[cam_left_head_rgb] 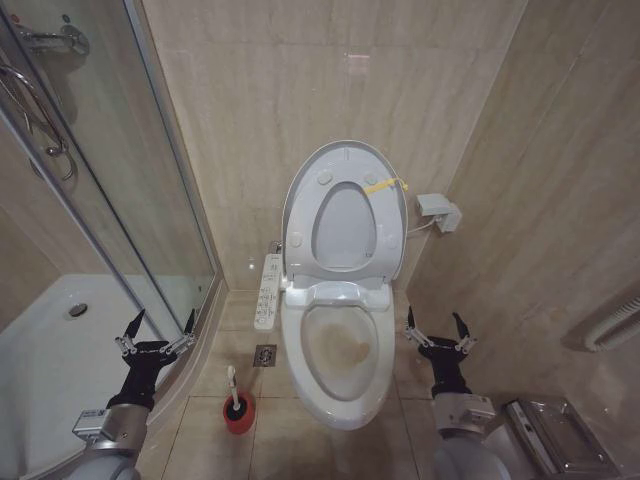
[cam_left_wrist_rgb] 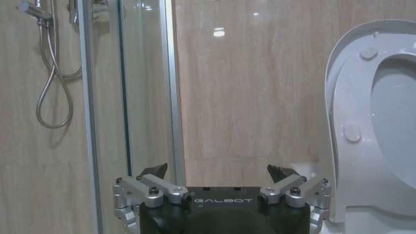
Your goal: Open the toilet lid, clean the toilet bowl with a toilet brush, close the toilet lid, and flush.
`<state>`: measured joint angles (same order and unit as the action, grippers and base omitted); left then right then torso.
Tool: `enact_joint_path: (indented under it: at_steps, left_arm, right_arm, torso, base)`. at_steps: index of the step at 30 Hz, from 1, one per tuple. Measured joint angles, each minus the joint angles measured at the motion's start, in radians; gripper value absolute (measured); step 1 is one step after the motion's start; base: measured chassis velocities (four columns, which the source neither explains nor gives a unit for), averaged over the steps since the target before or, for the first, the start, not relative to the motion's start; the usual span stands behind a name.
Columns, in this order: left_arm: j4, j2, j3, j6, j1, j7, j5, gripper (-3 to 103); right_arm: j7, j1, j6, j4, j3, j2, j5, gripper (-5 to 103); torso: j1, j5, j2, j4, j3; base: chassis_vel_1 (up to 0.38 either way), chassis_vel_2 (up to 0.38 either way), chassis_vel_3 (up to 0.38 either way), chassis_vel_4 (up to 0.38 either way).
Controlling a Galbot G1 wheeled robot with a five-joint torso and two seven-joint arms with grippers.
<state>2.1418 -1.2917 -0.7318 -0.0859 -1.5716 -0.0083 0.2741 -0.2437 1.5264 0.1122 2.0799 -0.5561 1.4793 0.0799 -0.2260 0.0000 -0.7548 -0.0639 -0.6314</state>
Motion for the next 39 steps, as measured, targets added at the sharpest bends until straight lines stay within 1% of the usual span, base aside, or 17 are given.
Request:
enact_joint_path:
  at_steps: [14,19,22,35,39]
  left_arm:
    - [0.0,0.0,0.0,0.0,0.0,0.0,0.0,100]
    - [0.0,0.0,0.0,0.0,0.0,0.0,0.0,100]
    - [0.0,0.0,0.0,0.0,0.0,0.0,0.0,100]
    - [0.0,0.0,0.0,0.0,0.0,0.0,0.0,100]
    - [0.0,0.0,0.0,0.0,0.0,0.0,0.0,100]
  right_arm:
    - [0.0,0.0,0.0,0.0,0.0,0.0,0.0,100]
    - [0.0,0.0,0.0,0.0,0.0,0.0,0.0,100]
    - [0.0,0.0,0.0,0.0,0.0,0.0,0.0,100]
    - [0.0,0.0,0.0,0.0,0.0,0.0,0.0,100]
    - [0.0,0.0,0.0,0.0,0.0,0.0,0.0,100]
  torso:
    - [0.0,0.0,0.0,0.0001,0.0]
    - [0.0,0.0,0.0,-0.0003,0.0]
    - [0.0,0.0,0.0,0.0001,0.0]
    - [0.0,0.0,0.0,0.0002,0.0]
    - [0.0,0.0,0.0,-0.0002,0.0]
  base:
    - [0.0,0.0,0.0,0.0]
    - [0.0,0.0,0.0,0.0]
    - [0.0,0.0,0.0,0.0]
    - [0.0,0.0,0.0,0.0]
    - [-0.009,-0.013,-0.011,-0.007]
